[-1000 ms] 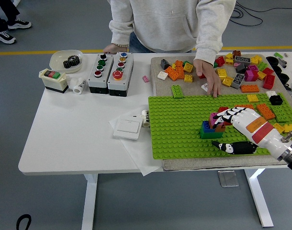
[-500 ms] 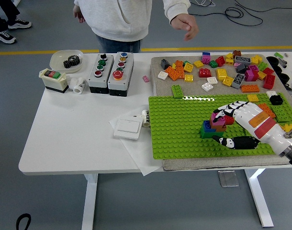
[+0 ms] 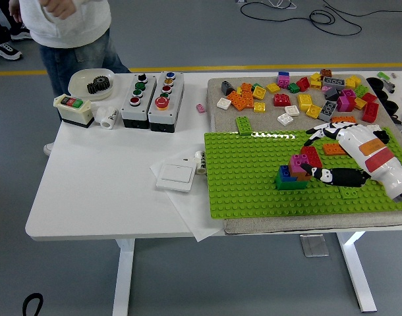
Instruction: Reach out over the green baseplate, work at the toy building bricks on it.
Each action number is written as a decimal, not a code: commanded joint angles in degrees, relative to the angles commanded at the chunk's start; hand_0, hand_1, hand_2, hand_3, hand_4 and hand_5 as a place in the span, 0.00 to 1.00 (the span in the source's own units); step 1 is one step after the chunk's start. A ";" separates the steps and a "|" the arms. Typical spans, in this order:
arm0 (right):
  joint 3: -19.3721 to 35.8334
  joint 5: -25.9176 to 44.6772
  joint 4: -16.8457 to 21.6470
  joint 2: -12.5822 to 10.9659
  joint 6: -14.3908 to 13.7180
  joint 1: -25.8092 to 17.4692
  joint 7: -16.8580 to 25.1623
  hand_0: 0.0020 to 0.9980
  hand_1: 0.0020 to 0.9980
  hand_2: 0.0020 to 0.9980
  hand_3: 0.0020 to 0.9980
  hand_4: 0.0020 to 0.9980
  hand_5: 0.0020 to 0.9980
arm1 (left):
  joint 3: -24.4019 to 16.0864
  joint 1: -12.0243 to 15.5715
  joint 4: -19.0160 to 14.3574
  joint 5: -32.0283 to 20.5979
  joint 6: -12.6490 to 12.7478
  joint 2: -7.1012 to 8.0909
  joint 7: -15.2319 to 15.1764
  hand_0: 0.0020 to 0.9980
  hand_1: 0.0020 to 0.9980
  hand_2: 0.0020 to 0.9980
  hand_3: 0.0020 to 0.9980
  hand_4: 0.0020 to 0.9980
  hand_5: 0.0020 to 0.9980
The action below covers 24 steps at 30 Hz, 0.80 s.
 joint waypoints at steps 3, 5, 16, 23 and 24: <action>1.85 2.24 -1.21 -0.01 1.59 0.32 -2.26 0.74 0.71 0.74 0.65 0.82 0.53 | -0.05 0.00 0.01 0.02 0.01 0.01 0.00 0.75 0.74 0.71 0.60 0.67 0.61; 2.99 3.60 -2.37 0.04 2.76 0.53 -4.07 0.74 0.71 0.74 0.65 0.82 0.53 | 0.00 -0.02 0.01 -0.03 -0.03 0.01 -0.03 0.75 0.74 0.71 0.60 0.67 0.61; 6.82 21.86 -5.51 1.04 9.06 -0.75 -5.09 0.78 0.76 0.81 0.83 0.85 0.52 | 0.15 0.17 0.02 -0.34 0.08 -0.07 0.06 0.75 0.74 0.71 0.60 0.67 0.61; 11.14 38.99 -2.50 2.06 17.73 -2.70 -9.57 0.80 0.77 0.81 0.83 0.92 0.64 | 0.34 0.50 -0.02 -0.49 0.14 -0.13 0.02 0.75 0.74 0.71 0.60 0.67 0.61; 11.75 41.22 -2.31 2.18 18.57 -2.90 -10.28 0.80 0.77 0.81 0.83 0.92 0.64 | 0.33 0.55 -0.03 -0.46 0.16 -0.14 0.00 0.75 0.74 0.71 0.60 0.67 0.61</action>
